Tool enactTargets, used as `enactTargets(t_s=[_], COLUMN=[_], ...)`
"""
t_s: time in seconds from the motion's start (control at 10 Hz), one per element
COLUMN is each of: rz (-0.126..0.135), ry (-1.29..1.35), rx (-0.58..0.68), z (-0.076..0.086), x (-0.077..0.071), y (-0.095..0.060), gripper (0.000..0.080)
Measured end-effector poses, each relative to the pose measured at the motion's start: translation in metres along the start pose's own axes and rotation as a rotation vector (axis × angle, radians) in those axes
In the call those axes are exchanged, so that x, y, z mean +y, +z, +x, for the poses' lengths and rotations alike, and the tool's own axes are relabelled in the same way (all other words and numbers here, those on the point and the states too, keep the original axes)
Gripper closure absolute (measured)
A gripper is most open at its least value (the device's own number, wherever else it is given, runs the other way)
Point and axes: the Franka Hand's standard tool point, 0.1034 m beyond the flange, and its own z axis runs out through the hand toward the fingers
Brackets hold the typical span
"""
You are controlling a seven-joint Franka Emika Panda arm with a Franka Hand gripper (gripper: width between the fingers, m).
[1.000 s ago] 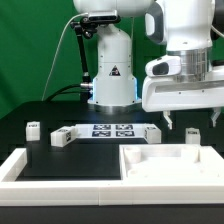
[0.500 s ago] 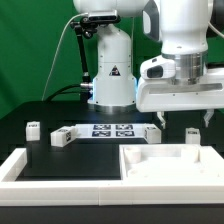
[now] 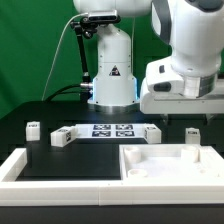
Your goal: Assemble one leg
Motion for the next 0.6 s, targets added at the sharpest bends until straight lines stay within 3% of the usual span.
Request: enactTargets(t_s=[0.2, 0.6], rz=[-0.004, -0.006], ry=[-0.001, -0.006], rx=[-0.178, -0.196], z=[-0.001, 0.007], x=[-0.004, -0.01], y=[0.003, 0.022], gripper=[0.015, 0.015])
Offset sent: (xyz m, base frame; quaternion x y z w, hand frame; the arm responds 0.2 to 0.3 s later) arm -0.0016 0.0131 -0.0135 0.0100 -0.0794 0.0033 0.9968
